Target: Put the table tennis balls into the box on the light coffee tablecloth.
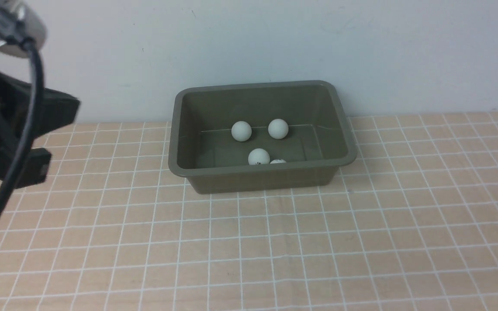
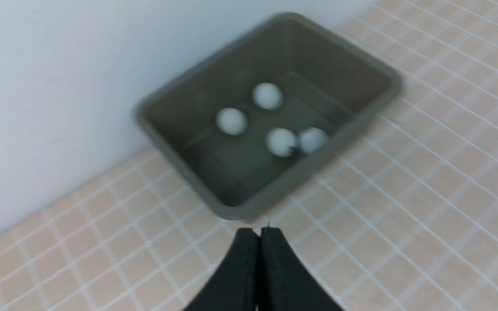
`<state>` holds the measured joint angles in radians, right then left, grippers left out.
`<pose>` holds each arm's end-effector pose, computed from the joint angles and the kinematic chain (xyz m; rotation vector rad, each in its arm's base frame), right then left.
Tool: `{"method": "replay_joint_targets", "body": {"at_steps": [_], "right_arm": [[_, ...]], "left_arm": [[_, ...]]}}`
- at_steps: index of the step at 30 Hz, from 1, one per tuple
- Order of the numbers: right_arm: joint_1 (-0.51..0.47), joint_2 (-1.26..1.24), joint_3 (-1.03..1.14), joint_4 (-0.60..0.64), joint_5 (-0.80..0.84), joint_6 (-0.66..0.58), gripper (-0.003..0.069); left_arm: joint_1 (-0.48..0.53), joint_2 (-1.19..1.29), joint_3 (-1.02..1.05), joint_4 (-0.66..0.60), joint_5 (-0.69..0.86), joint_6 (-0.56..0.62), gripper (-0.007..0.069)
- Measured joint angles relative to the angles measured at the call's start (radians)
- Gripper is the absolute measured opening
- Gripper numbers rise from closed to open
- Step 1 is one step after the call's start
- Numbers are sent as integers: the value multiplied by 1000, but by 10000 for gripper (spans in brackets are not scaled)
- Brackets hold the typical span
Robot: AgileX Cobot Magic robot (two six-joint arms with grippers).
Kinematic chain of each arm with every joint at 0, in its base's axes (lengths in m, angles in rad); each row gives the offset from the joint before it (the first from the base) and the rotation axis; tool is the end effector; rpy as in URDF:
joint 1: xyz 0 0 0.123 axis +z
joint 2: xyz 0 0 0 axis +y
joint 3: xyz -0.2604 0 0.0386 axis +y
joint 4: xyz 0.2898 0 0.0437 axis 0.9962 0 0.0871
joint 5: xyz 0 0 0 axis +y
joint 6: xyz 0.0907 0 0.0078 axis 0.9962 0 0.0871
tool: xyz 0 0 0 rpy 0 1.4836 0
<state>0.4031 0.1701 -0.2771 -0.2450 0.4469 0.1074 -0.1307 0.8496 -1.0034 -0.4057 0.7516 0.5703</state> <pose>0.1153 0.0388 0.2578 -0.3911 1.7691 0.1100 0.2099 -0.0524 0.3919 0.5650 1.9456 -0.1925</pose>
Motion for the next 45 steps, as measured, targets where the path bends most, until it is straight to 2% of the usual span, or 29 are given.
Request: {"method": "replay_joint_targets", "body": {"at_steps": [6, 11, 20, 29, 33, 36, 45], "right_arm": [[0, 0, 0, 0, 0, 0, -17], [0, 0, 0, 0, 2, 0, -17], [0, 0, 0, 0, 3, 0, -16], [0, 0, 0, 0, 3, 0, -16], [0, 0, 0, 0, 3, 0, -16], [0, 0, 0, -1, 3, 0, -15], [0, 0, 0, -1, 3, 0, -15]], "left_arm": [[136, -198, 336, -1, -320, 7, -69], [161, -422, 569, -1, -409, 7, -69], [164, -738, 768, -22, -421, 6, -69], [164, -777, 821, 79, -449, 12, -69], [164, -812, 910, 222, -459, -183, -69], [164, -845, 954, 274, -456, -264, -69], [164, -859, 1032, 304, -414, -338, -69]]}}
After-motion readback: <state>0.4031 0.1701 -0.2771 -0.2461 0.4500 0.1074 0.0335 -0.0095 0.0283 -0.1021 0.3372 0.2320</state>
